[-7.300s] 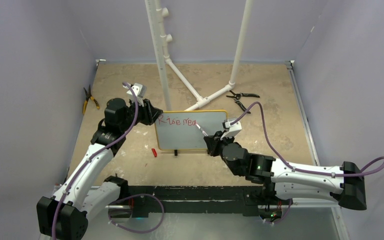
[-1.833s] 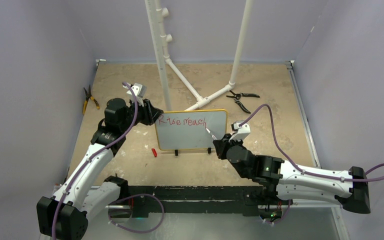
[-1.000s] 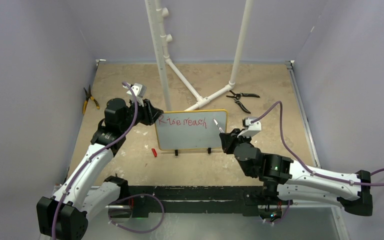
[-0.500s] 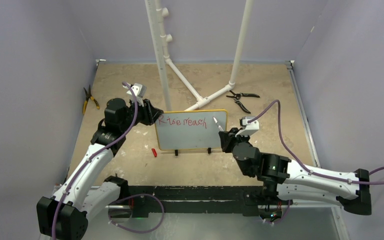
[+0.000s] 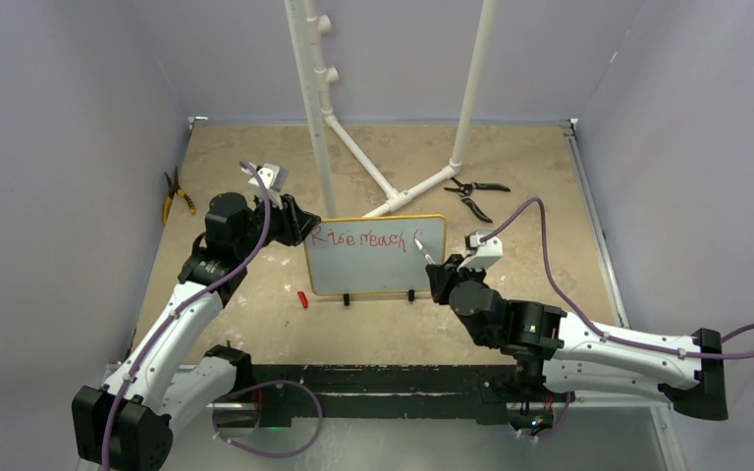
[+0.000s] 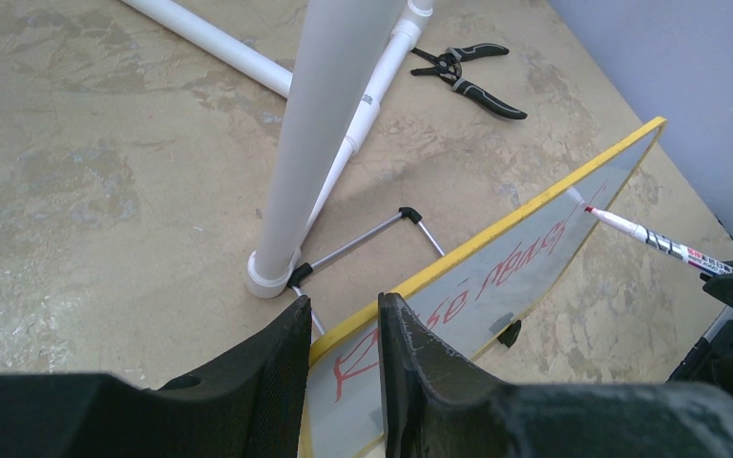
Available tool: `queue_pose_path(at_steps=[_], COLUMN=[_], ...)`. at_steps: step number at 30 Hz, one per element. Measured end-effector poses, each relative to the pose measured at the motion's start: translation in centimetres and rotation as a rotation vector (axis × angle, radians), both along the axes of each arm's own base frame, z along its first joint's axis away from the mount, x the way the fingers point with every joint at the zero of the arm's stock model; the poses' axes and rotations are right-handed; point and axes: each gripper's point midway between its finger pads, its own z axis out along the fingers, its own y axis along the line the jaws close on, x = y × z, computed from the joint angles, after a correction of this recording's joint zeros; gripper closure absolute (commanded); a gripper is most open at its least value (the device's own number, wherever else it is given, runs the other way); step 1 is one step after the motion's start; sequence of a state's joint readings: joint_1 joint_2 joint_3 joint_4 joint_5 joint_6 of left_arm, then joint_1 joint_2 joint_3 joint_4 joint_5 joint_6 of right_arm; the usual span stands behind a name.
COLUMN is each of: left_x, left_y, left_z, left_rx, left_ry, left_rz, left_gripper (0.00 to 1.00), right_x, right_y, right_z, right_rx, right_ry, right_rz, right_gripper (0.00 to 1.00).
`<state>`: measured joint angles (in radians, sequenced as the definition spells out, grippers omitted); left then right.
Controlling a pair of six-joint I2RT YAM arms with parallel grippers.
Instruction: Write a sentence on the whiteboard
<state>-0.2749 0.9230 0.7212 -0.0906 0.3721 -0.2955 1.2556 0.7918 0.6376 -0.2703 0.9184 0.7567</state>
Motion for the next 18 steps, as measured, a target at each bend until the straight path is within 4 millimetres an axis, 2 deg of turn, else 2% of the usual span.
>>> queue_pose_path(at_steps=[13,18], left_x=[0.0,0.0], left_y=[0.0,0.0], left_z=[0.0,0.0], left_rx=[-0.001,-0.001], left_ry=[0.0,0.0], left_rz=[-0.002,-0.002], left_gripper=[0.7,0.7], right_x=[-1.2,-1.5], right_y=[0.4,0.6], right_z=[-2.6,-2.7], right_rx=[-0.021,-0.021], right_ry=[0.105,0.114], right_rz=[0.041,0.061], right_gripper=[1.0,1.0])
